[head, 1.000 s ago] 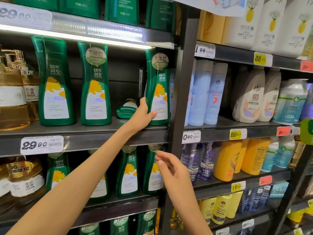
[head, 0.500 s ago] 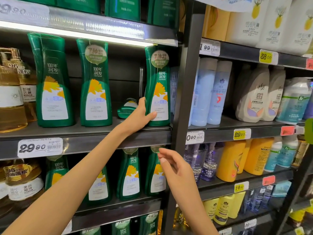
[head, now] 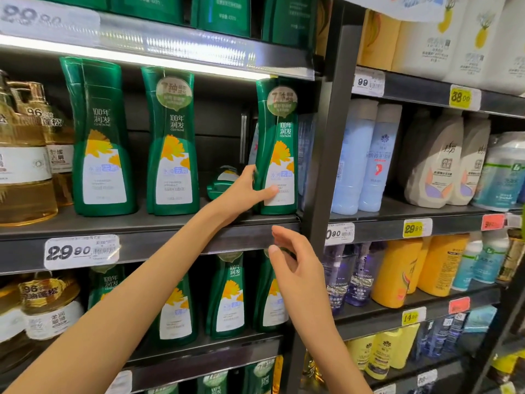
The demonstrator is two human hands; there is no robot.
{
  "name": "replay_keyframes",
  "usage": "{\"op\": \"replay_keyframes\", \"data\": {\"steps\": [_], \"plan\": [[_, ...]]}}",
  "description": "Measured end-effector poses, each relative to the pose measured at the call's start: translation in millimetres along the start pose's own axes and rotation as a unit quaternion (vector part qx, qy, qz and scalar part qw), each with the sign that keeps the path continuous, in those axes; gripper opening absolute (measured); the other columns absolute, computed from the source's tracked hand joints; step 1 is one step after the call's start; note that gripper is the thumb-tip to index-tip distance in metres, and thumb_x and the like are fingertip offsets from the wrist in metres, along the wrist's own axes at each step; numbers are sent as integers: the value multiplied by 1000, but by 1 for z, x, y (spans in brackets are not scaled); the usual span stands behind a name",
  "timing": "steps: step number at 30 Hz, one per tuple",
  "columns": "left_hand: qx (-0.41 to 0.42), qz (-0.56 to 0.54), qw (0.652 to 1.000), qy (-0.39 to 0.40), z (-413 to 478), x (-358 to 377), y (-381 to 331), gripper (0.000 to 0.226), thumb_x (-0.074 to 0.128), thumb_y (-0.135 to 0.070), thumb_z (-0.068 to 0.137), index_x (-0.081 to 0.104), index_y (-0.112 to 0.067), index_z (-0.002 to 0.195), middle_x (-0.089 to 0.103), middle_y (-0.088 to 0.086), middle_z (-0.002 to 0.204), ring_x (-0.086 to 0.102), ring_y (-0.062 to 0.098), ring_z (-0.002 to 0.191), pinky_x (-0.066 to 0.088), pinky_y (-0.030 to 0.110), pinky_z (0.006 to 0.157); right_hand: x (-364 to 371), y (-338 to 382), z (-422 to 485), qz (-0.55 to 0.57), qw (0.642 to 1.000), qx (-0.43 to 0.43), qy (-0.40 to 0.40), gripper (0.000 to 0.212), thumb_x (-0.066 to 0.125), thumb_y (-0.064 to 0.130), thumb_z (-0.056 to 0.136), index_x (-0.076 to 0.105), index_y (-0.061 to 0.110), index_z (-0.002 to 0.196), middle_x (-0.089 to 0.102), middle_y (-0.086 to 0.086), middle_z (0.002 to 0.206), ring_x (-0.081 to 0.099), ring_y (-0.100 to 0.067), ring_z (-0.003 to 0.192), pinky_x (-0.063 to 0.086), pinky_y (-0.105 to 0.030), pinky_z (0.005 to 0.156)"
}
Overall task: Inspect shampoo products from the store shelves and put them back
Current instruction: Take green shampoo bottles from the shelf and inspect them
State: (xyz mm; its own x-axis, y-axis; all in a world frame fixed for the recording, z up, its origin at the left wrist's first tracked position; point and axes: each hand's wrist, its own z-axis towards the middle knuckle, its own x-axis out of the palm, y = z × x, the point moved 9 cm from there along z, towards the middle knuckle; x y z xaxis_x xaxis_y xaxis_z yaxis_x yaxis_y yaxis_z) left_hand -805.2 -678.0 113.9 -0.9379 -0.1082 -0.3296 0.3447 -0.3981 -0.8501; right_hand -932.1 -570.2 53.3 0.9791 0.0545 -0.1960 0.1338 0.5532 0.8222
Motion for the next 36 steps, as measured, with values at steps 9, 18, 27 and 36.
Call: {"op": "replay_keyframes", "data": {"steps": [9,18,27,36], "plan": [[27,1,1000,16,-1,2,-2,47,56,-7,91,32,-6,131,51,7,129,51,16,116,44,30,98,4,20,50,-79,994,-40,-56,59,42,25,100,13,17,151,14,8,156,14,0,139,10,2,100],[40,3,999,21,4,-3,5,41,58,-8,90,35,-5,124,54,7,122,53,13,109,46,26,93,10,10,97,-90,986,-17,-140,59,37,20,102,7,9,151,13,-7,158,12,-16,144,9,-10,103],[40,-8,999,20,-4,-14,2,54,56,-7,91,31,-7,138,49,6,133,52,13,116,45,19,94,10,-3,96,-84,984,4,-158,57,38,25,101,12,9,150,20,-8,156,16,-17,144,12,-17,106],[48,31,998,-1,-6,-21,-6,45,48,-7,94,33,-5,137,45,11,137,50,15,117,44,7,83,8,4,114,-66,987,15,-148,55,38,25,101,18,8,149,31,-9,151,30,-21,139,29,-41,113]]}}
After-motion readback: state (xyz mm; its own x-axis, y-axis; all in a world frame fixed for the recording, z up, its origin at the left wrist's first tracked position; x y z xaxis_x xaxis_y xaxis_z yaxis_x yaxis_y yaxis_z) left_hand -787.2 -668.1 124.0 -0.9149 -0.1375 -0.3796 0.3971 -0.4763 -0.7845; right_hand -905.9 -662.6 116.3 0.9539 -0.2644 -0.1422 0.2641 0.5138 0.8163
